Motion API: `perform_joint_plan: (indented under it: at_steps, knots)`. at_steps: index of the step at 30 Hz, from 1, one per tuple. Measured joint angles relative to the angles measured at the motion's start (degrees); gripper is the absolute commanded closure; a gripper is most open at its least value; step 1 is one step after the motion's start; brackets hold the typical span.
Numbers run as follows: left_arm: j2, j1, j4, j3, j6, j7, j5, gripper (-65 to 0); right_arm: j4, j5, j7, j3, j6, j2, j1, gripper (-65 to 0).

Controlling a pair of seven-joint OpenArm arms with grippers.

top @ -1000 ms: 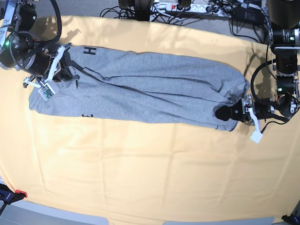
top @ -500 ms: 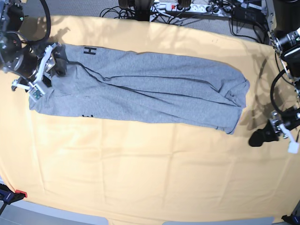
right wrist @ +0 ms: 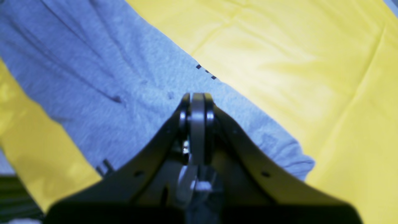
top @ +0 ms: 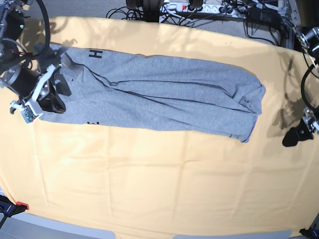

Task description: Layout the t-shirt on the table in an organized manner, then fold the t-shirt properly

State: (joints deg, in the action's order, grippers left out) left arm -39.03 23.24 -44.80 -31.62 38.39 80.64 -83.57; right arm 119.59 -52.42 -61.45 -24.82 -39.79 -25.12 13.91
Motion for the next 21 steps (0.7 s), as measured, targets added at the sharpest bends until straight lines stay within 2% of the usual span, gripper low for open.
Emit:
perform_joint_plan:
  at_steps: [4,9,12,14,17,21]
  knots:
    - [0.2,-0.7,0.0,0.0,0.3,0.2,0.2,-43.4,-8.9,4.5,2.8,0.1,-0.1,3.2,-1.2,0.0]
    - [0.2,-0.5,0.0,0.0,0.3,0.0,0.0,-43.4,-19.6,4.9,2.5,0.3,0.1,3.5,-3.7,0.0]
    - [0.1,-0.5,0.0,0.0,0.3,0.0,0.0,-43.5,-21.0,1.5,-2.6,1.5,0.1,3.6,-3.5,0.0]
    - [0.1,-0.3,0.0,0.0,0.3,0.0,0.0,-43.5,-21.0,-2.8,-5.3,2.2,0.1,3.6,-3.5,0.0]
    - [0.1,0.0,0.0,0.0,0.3,0.0,0.0,-43.5,-21.0,-6.6,-6.5,2.3,0.1,3.5,-3.6,0.0]
    - [0.1,0.1,0.0,0.0,0.3,0.0,0.0,-43.4,-20.3,-6.4,-6.8,2.3,0.1,3.5,-3.5,0.0]
